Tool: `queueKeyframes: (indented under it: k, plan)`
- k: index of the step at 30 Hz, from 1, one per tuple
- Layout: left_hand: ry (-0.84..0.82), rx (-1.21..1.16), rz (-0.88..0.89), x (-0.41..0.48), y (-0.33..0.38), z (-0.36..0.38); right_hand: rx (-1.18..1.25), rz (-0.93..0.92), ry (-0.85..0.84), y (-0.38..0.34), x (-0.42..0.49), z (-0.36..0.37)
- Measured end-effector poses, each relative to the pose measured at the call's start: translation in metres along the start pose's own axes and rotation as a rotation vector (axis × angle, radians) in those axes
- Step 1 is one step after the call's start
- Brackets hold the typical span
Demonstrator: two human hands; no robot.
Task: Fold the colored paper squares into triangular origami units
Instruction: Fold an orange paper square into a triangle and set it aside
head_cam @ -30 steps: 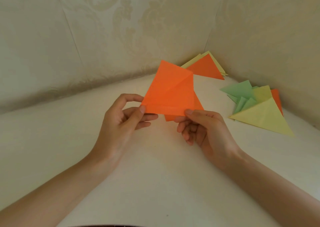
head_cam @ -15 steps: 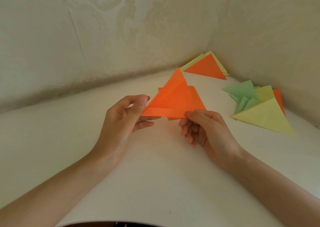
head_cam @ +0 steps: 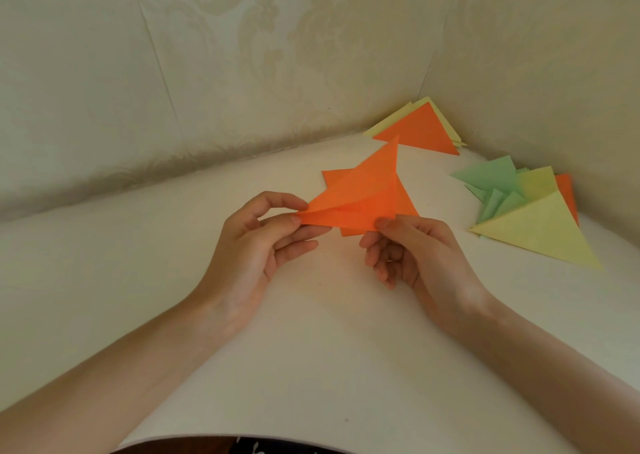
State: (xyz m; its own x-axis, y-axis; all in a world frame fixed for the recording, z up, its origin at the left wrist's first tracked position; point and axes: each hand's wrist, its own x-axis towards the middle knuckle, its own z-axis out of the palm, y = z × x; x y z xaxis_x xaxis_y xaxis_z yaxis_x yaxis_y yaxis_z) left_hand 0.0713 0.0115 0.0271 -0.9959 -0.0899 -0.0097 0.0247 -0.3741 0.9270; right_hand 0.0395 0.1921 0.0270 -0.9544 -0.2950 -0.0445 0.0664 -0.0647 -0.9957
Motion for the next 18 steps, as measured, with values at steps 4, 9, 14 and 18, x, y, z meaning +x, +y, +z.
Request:
queueKeyframes:
  k: [4,9,14,18]
  plan:
    - [-0.02,0.008,0.003,0.0,-0.001,0.0,0.031,-0.021,-0.02,0.002,0.001,-0.003]
    - [0.015,0.25,0.127,-0.003,-0.004,0.003,-0.046,-0.045,-0.104,0.001,0.001,-0.004]
    - [-0.039,0.336,0.091,-0.006,-0.006,0.008,-0.075,-0.082,0.007,-0.001,-0.001,0.002]
    - [-0.012,0.352,0.096,-0.003,-0.006,0.006,-0.085,-0.069,-0.06,-0.003,0.004,-0.008]
